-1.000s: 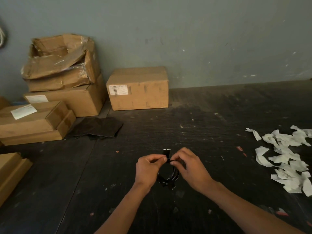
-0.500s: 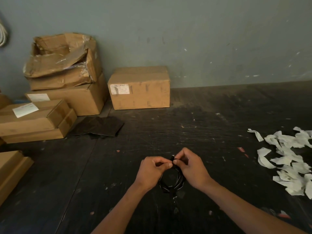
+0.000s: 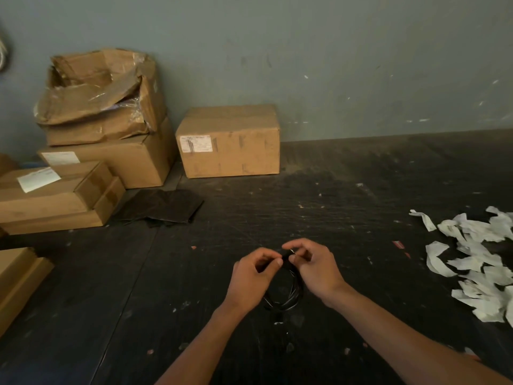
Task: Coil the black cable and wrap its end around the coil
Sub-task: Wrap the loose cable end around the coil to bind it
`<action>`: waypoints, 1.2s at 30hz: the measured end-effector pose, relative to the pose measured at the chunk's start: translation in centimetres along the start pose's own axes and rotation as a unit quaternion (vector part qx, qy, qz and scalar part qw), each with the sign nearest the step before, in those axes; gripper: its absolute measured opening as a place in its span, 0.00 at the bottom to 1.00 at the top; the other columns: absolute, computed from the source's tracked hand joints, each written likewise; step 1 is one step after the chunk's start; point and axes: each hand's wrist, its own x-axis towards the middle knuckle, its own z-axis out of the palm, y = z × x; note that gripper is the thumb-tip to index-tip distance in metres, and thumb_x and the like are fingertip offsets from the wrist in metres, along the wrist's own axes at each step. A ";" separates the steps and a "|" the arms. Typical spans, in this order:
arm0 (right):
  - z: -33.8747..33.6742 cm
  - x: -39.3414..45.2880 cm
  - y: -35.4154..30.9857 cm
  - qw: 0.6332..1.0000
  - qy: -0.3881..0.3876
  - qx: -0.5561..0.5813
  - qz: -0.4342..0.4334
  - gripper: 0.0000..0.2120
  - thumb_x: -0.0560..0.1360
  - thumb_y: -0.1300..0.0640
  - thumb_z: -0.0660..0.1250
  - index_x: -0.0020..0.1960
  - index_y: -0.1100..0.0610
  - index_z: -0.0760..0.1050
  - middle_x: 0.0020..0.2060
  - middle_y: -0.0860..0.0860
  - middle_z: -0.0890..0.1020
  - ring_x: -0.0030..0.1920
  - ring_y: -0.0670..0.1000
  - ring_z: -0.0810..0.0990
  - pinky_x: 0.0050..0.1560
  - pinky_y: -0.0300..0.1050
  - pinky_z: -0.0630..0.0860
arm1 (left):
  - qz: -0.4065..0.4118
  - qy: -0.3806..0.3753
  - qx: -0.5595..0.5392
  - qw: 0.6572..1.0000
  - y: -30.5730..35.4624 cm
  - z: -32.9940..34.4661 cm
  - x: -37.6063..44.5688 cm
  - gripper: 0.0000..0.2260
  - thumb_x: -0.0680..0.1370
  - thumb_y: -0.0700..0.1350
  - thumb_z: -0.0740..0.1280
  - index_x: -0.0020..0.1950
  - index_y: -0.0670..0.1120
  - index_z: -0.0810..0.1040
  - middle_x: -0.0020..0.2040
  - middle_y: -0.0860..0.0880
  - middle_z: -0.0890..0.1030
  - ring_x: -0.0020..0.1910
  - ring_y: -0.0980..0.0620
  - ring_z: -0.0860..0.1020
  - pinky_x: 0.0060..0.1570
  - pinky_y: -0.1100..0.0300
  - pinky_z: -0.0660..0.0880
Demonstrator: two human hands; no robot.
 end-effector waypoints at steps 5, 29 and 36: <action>-0.2 1.6 0.9 0.986 0.022 0.138 0.094 0.15 0.78 0.65 0.64 0.53 0.46 0.80 0.48 0.52 0.82 0.51 0.49 0.82 0.52 0.45 0.79 | -0.091 -0.021 -0.046 0.995 -2.3 0.2 0.2 0.22 0.77 0.43 0.71 0.68 0.57 0.71 0.59 0.57 0.81 0.60 0.62 0.78 0.57 0.64 0.76; 2.3 8.5 9.4 0.941 -0.132 -0.010 0.313 0.24 0.79 0.66 0.59 0.73 0.54 0.67 0.70 0.55 0.69 0.61 0.52 0.73 0.52 0.45 0.78 | -0.337 -0.067 0.027 0.939 -8.7 1.7 9.4 0.26 0.79 0.32 0.57 0.76 0.47 0.65 0.74 0.43 0.68 0.66 0.49 0.72 0.64 0.56 0.72; 2.4 8.8 8.4 0.937 -0.173 -0.079 0.292 0.26 0.80 0.61 0.60 0.77 0.52 0.60 0.50 0.49 0.74 0.52 0.50 0.78 0.51 0.47 0.80 | -0.339 -0.076 0.055 0.936 -8.8 2.6 10.4 0.24 0.83 0.46 0.58 0.79 0.49 0.59 0.76 0.45 0.66 0.44 0.59 0.73 0.39 0.65 0.69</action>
